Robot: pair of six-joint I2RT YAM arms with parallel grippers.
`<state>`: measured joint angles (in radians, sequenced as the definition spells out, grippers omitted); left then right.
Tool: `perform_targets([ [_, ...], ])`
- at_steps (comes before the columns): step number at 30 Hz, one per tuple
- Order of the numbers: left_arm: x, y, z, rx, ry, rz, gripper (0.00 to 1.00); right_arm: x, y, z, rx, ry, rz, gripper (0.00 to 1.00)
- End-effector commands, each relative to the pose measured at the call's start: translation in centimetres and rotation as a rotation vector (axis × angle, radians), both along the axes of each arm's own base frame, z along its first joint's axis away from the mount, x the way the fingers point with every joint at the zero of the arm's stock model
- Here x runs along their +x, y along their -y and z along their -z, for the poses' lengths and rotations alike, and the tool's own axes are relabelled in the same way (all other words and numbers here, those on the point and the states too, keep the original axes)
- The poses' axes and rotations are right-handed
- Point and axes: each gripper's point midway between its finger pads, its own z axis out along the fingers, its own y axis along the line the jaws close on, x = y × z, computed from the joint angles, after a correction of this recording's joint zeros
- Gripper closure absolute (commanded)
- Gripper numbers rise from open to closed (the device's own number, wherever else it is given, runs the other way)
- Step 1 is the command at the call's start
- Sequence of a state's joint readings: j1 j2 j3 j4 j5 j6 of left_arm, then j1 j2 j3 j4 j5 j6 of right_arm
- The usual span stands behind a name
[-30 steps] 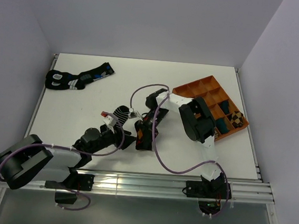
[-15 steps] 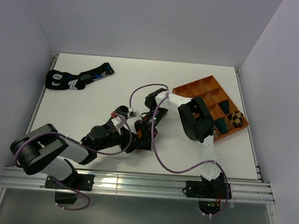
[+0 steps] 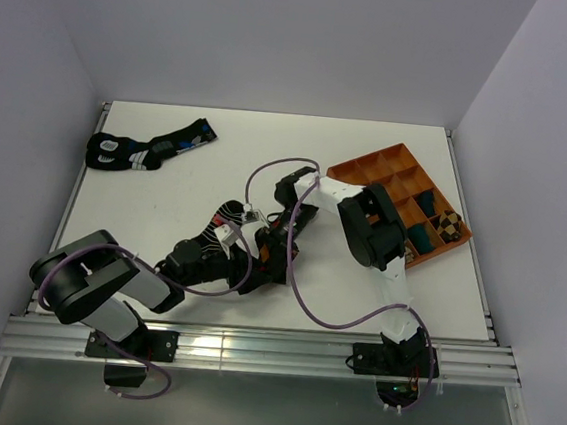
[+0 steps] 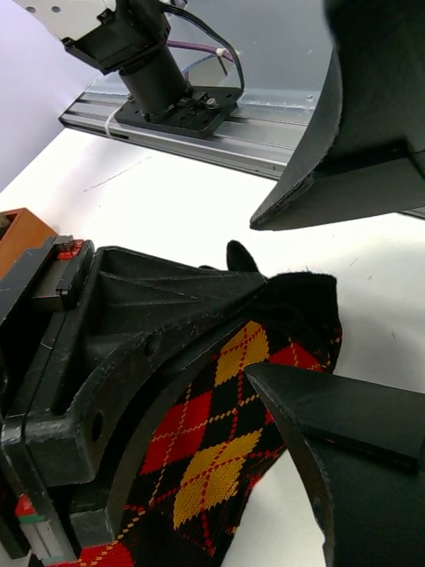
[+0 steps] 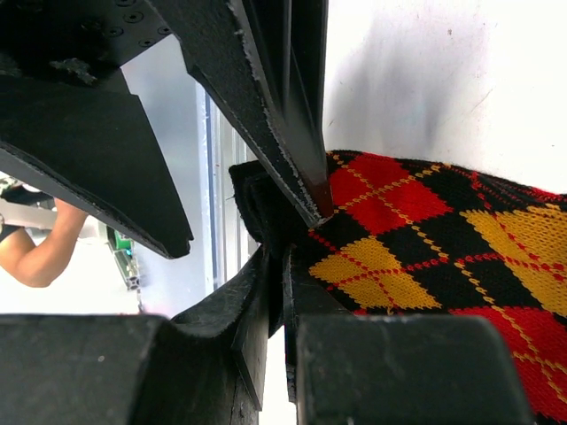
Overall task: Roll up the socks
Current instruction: Roll the sock at the center of the board.
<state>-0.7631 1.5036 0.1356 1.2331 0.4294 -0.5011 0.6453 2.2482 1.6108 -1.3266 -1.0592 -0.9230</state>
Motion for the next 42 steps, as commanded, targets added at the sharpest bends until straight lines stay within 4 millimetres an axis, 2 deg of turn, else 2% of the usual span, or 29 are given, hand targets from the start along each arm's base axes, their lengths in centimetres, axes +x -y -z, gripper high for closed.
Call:
perform_targets([
  [1,-0.1,0.4,-0.6,-0.013,0.041,0.022,0.33,-0.4,0.3,-1.6,-0.004,-0.052,0.001,0.87],
  [9,-0.4,0.8,0.6,0.036,0.023,0.041,0.34,-0.2,0.4,-1.6,-0.008,-0.051,0.002,0.87],
  [17,0.1,0.7,1.2,0.060,0.016,0.017,0.36,-0.3,0.6,-1.6,-0.017,-0.046,-0.001,0.88],
  [26,1.0,0.8,0.9,0.064,0.024,-0.019,0.47,-0.4,0.8,-1.4,-0.026,-0.050,-0.003,0.88],
  [29,1.2,1.1,0.8,0.061,0.022,-0.012,0.56,-0.4,0.8,-1.3,-0.026,-0.046,-0.003,0.88],
  [33,1.1,1.3,1.0,0.064,0.010,-0.003,0.73,-0.4,0.8,-1.4,-0.026,-0.044,-0.002,0.88],
  [41,0.6,1.2,1.1,0.056,0.000,0.009,0.90,-0.2,0.8,-1.2,-0.026,-0.034,0.007,0.88],
  [42,0.7,1.2,1.0,0.055,0.001,0.006,0.95,-0.2,0.7,-1.2,-0.024,-0.033,0.006,0.88],
])
